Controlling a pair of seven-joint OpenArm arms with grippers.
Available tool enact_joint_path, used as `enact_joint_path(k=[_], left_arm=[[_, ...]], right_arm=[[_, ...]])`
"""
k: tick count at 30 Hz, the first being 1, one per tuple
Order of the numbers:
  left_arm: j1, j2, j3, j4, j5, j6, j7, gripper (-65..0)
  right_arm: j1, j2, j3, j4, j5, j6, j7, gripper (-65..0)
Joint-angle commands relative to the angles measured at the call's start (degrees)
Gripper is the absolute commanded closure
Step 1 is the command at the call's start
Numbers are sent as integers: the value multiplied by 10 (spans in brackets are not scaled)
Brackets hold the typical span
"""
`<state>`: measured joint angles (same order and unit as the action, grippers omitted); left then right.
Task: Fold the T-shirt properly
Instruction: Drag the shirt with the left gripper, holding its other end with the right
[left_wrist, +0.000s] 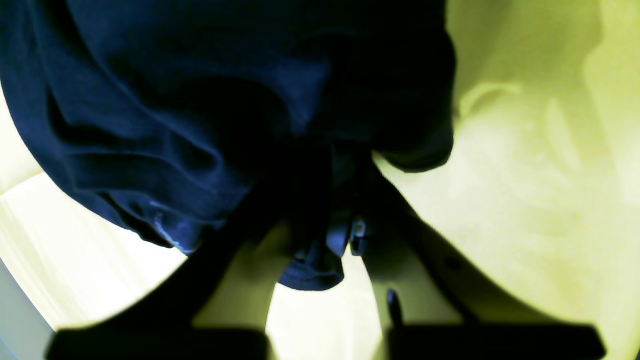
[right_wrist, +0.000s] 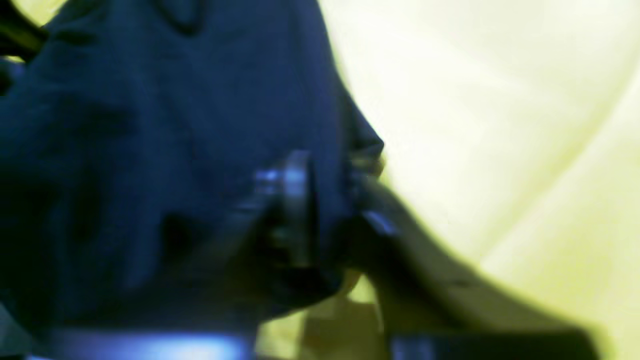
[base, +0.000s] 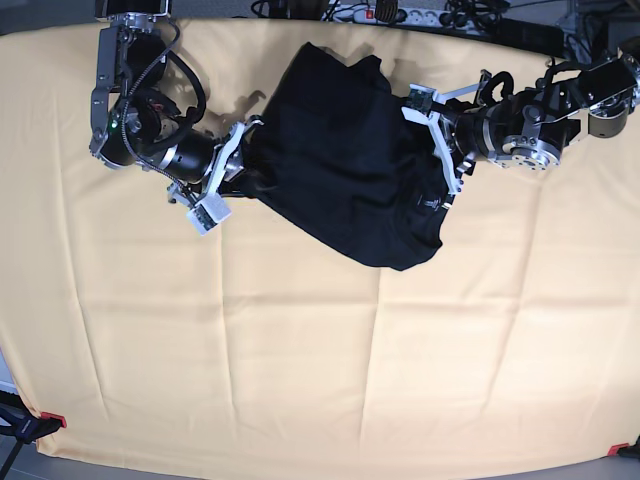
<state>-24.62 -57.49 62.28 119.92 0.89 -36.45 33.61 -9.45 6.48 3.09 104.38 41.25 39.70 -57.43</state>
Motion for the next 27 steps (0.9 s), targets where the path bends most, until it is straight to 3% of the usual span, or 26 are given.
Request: enact_joint_path(k=[1, 10, 14, 17, 27], left_arm=[[-10, -9, -6, 7, -3, 5, -5, 0], [-41, -9, -6, -11, -3, 5, -39, 0], [-60, -7, -6, -33, -3, 37, -40, 0], [-70, 2, -6, -68, -2, 39, -78, 0], [-119, 127, -6, -246, 8, 39, -144, 0]], right_arm=[[7, 2, 2, 8, 9, 3, 10, 0], [-3, 4, 4, 50, 2, 3, 8, 0], [-42, 12, 20, 105, 2, 3, 8, 0], [-70, 12, 46, 131, 5, 3, 9, 0], [-165, 12, 83, 187, 1, 3, 11, 0]])
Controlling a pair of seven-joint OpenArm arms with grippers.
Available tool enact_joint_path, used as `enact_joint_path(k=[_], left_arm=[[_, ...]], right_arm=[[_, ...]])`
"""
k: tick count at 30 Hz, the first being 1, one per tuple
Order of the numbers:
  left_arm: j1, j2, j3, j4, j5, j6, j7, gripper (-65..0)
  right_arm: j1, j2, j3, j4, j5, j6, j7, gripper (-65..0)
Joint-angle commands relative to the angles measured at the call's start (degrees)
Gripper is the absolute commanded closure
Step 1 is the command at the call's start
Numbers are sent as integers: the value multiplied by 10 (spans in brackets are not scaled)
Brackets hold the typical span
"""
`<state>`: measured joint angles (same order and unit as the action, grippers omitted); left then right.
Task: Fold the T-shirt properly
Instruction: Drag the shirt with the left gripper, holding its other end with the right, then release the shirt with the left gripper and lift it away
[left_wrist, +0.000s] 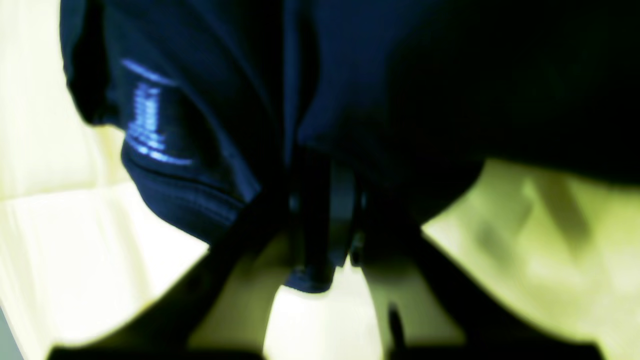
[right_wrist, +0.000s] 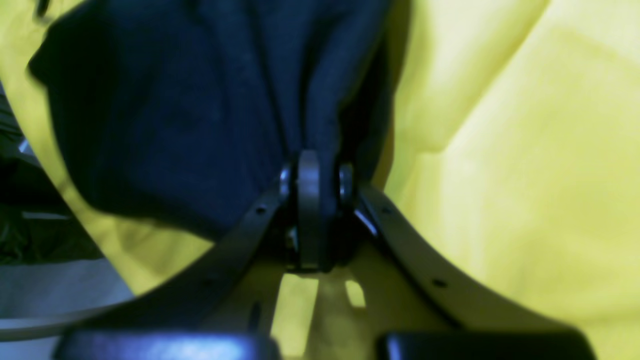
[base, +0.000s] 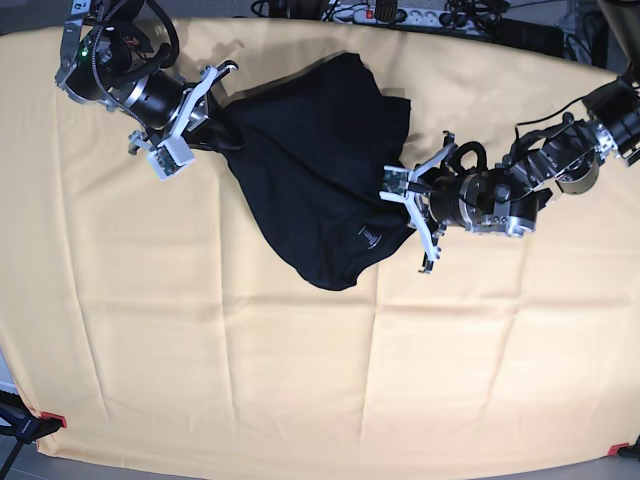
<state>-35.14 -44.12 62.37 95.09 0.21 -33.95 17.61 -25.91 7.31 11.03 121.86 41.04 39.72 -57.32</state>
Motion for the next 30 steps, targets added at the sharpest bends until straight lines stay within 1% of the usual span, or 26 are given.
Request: enact_joint_path(k=[1, 5, 10, 12, 14, 16, 19, 20, 23, 24, 25, 26, 28, 29, 30], left_arm=[[-21, 9, -7, -19, 15, 14, 13, 0], [-49, 63, -7, -89, 15, 14, -3, 0], [-83, 111, -7, -124, 14, 14, -16, 0], [-94, 122, -7, -124, 11, 14, -16, 0], [-103, 130, -7, -123, 2, 12, -16, 0], [-106, 134, -7, -123, -9, -2, -16, 0], [-104, 133, -7, -123, -18, -42, -15, 0], [-103, 133, -7, -123, -18, -58, -15, 0], [-105, 131, -7, -123, -18, -60, -15, 0], [-107, 128, -7, -123, -20, -60, -15, 0], [-110, 125, -7, -123, -20, -60, -15, -48], [-112, 122, -7, -122, -21, -60, -13, -121], [-120, 113, -7, -122, -22, -60, -6, -262], [-124, 108, -7, -122, -23, -60, -4, -317], [-129, 104, -7, -120, -23, -60, 2, -355]], right_arm=[[-8, 3, 3, 18, -1, 3, 10, 0], [-35, 3, 4, 54, -12, 1, 12, 0], [-64, 3, 11, 92, -15, -40, 17, 0], [-75, 1, 11, 92, -15, -44, 26, 0], [-86, 0, 10, 92, -15, -45, 37, 0], [-95, -2, 10, 92, -14, -45, 43, 0], [-102, -20, 10, 92, -15, -52, 42, 0], [-103, -27, 10, 92, -15, -50, 45, 0], [-97, -36, 10, 92, -15, -17, 58, 0], [-93, -35, 10, 92, -15, -14, 59, 0], [-87, -35, 10, 92, -15, -13, 59, 0], [-81, -35, 10, 92, -15, -13, 59, -3], [-71, -35, 10, 92, -15, -13, 57, -117], [-66, -35, 10, 92, -15, -13, 57, -184], [-64, -35, 10, 92, -15, -14, 57, -246]])
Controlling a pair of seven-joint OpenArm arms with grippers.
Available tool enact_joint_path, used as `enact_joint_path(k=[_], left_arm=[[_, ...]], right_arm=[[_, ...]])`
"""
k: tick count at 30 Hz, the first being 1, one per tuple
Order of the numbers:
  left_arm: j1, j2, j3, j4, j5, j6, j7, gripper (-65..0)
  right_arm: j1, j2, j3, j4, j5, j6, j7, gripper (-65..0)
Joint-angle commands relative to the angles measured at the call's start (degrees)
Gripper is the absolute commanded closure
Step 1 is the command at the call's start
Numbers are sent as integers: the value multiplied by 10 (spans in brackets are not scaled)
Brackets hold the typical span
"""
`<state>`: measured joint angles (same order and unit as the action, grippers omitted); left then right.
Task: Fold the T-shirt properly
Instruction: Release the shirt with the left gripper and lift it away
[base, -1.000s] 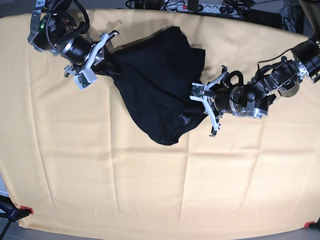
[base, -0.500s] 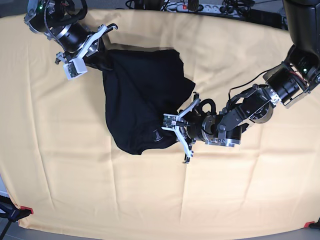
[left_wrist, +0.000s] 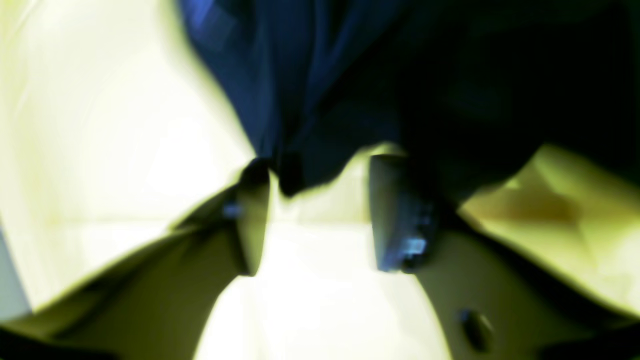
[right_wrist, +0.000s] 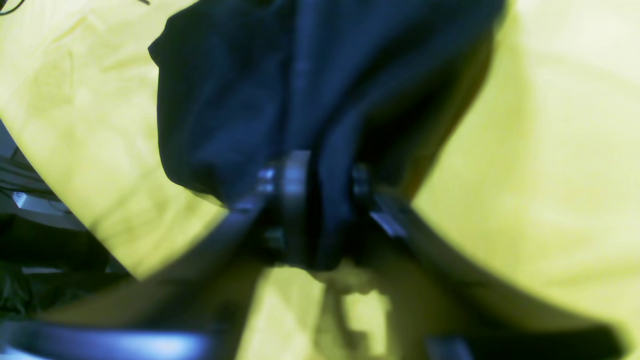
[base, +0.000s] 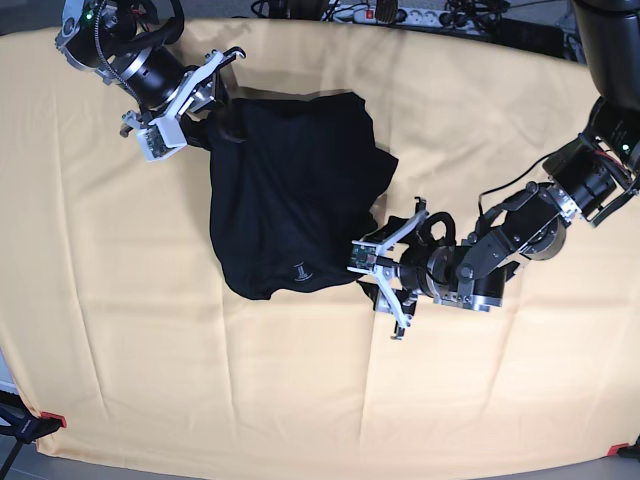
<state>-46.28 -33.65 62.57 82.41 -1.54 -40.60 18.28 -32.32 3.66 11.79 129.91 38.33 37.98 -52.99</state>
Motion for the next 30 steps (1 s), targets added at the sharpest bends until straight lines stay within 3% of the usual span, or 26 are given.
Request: enact_joint_path(k=[1, 3, 6, 9, 11, 13, 17, 19, 21, 22, 26, 30], left_arm=[[-21, -4, -9, 11, -9, 6, 12, -373], [-25, -12, -9, 30, -25, 7, 59, -373], [-28, -31, -9, 73, -72, 43, 137, -373], [-30, -66, -9, 126, -109, 141, 172, -373], [-30, -94, -9, 162, -108, 184, 172, -363], [-30, -120, -9, 193, -80, 221, 179, -330], [-28, -168, -9, 220, -16, 363, 199, -286], [-20, -183, -9, 220, 15, 426, 209, -202], [-5, -194, -9, 219, 56, 479, 219, -39], [4, -199, -9, 220, 71, 496, 224, 0], [40, -215, -9, 220, 115, 543, 243, 0], [83, -216, -9, 220, 116, 543, 241, 0]], right_arm=[[4, 2, 2, 12, 12, 4, 14, -297], [9, 2, 2, 12, 12, 4, 14, -330], [11, 2, 2, 13, 12, 4, 14, -330], [14, 2, 2, 26, 13, 4, 14, -330], [16, 2, 2, 51, 25, 4, 14, -330], [17, 2, 2, 51, 32, 6, 14, -330], [17, 1, 2, 51, 37, 6, 18, -330], [17, 1, 2, 51, 38, -7, 20, -330], [17, 2, 2, 51, 39, -18, 21, -328], [20, 2, 2, 51, 38, -18, 25, -328], [48, 2, 2, 51, 65, -16, 26, -328], [57, 2, -6, 51, 142, 20, 23, -327]])
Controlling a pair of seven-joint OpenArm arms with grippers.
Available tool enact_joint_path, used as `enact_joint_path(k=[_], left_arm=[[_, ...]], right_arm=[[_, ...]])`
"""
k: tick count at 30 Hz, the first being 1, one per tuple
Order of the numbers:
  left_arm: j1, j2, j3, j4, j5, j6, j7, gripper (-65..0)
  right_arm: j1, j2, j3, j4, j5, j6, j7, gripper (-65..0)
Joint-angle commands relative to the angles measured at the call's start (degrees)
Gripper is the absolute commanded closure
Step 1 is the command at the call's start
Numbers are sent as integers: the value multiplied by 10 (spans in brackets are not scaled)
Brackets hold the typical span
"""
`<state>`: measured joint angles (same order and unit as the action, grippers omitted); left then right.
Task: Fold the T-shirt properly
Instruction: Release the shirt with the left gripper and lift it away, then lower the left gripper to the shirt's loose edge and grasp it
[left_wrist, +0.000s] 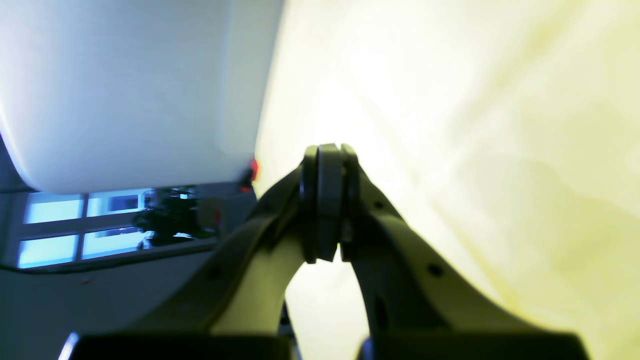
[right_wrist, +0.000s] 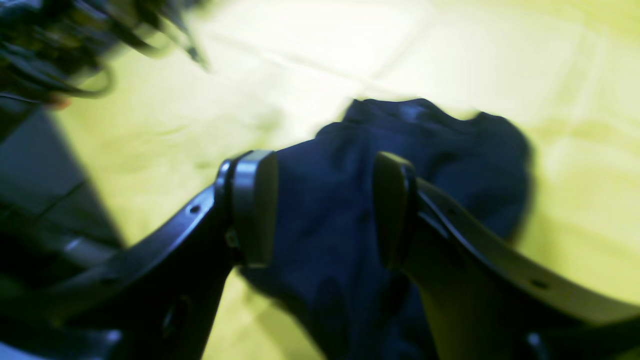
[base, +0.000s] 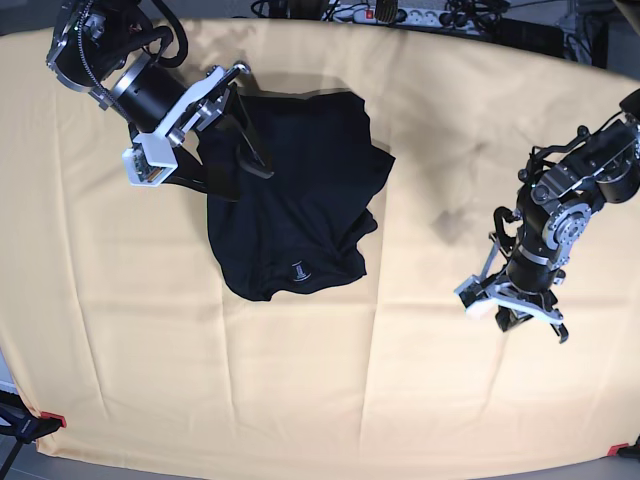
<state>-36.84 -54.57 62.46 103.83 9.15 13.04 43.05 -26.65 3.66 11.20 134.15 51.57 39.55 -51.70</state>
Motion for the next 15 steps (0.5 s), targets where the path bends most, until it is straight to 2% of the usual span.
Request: enact_joint_path(k=[1, 5, 8, 10, 14, 15], left_arm=[[-1, -7, -7, 7, 9, 4, -9, 0], [30, -7, -7, 27, 3, -54, -48, 0], [40, -4, -7, 48, -2, -120, -103, 0], [39, 7, -7, 58, -7, -153, -116, 0], [39, 48, -7, 51, -24, -158, -114, -5], [39, 62, -7, 45, -23, -158, -113, -67]], right_arm=[[0, 2, -8, 9, 16, 4, 3, -327], [0, 2, -56, 9, 2, 4, -41, -328], [-5, 1, -85, 9, -24, 4, -43, -328], [-10, 1, -94, 9, -40, 4, -44, -328], [-24, 2, -93, 9, -70, 4, -45, -328], [-26, 2, -93, 9, -78, 4, -45, -328]])
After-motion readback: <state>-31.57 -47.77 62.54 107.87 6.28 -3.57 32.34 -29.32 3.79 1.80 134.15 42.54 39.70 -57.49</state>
